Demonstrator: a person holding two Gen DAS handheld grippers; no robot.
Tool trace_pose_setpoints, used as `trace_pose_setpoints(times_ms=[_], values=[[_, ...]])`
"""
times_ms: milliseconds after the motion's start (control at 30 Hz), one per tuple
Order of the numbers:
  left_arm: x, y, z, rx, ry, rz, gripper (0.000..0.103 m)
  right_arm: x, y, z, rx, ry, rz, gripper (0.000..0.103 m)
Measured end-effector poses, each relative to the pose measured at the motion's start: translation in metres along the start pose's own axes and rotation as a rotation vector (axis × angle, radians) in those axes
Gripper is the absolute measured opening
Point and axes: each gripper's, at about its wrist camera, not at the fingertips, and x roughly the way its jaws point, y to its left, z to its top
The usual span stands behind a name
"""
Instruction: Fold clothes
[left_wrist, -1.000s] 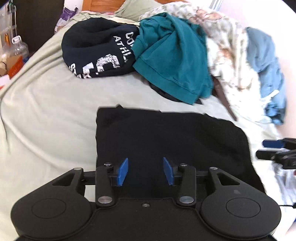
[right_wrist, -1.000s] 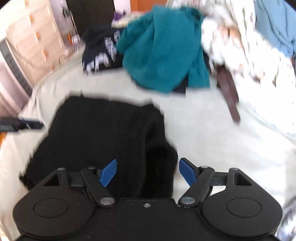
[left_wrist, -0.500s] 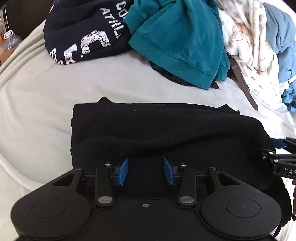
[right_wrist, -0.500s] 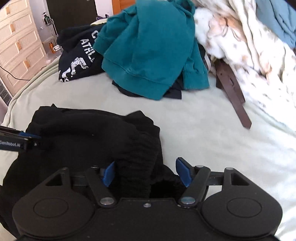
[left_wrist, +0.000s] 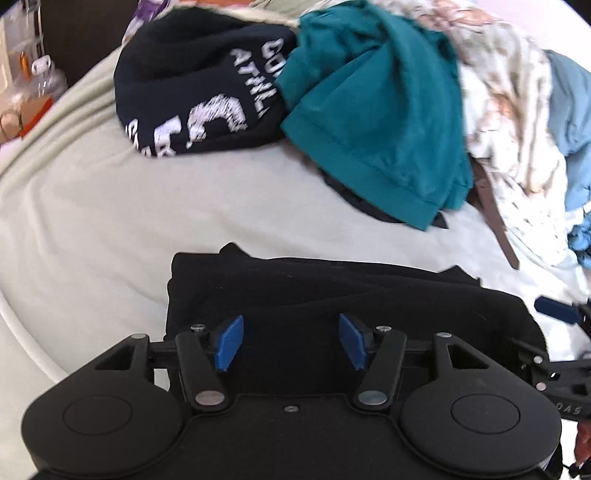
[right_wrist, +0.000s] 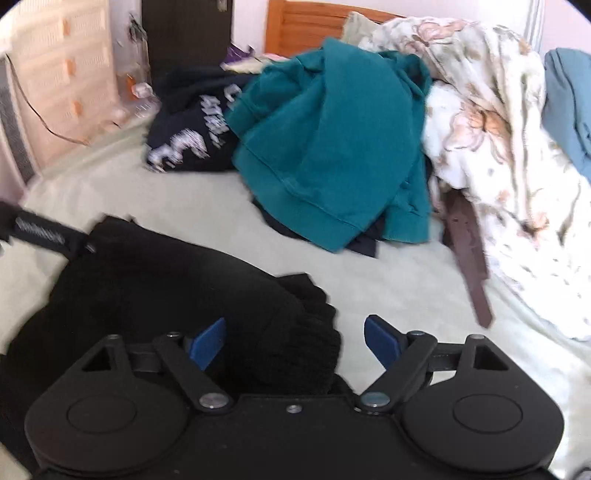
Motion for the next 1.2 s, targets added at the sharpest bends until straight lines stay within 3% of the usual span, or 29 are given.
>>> trace_pose_setpoints(times_ms=[67,133,367,500,633,700,767,867,1067,1200], values=[[0.01,0.0,-0.001,0.032,0.014,0.006,0.063,0.016,-0.016,-0.004,0.114,0.033,0.018,0.083],[0.015,-0.003,-0.001,0.058,0.011,0.015,0.063,0.029,-0.021,-0.009,0.137,0.076,0.007,0.087],[0.018,-0.018,-0.001,0.136,0.027,0.047,0.072,0.034,-0.018,-0.01,0.112,0.092,-0.012,0.091],[0.003,-0.019,0.006,0.077,0.046,0.047,0.072,0.023,-0.012,-0.006,0.103,0.095,-0.023,0.091],[-0.022,-0.026,0.009,0.086,0.047,0.068,0.074,-0.002,-0.02,-0.005,0.167,0.117,0.013,0.092],[-0.033,-0.027,0.008,0.11,0.042,0.074,0.088,-0.012,-0.021,-0.006,0.176,0.12,0.023,0.093],[-0.043,-0.028,0.004,0.149,0.033,0.094,0.089,-0.03,-0.024,-0.01,0.197,0.11,0.05,0.102],[-0.047,-0.022,-0.001,0.174,0.064,0.132,0.09,-0.042,-0.026,-0.018,0.235,0.107,0.09,0.102],[-0.046,0.006,-0.019,0.106,0.132,0.151,0.093,-0.041,-0.033,-0.056,0.35,0.189,0.195,0.102],[-0.043,0.026,-0.031,0.034,0.171,0.1,0.1,-0.038,-0.042,-0.073,0.403,0.215,0.265,0.102]])
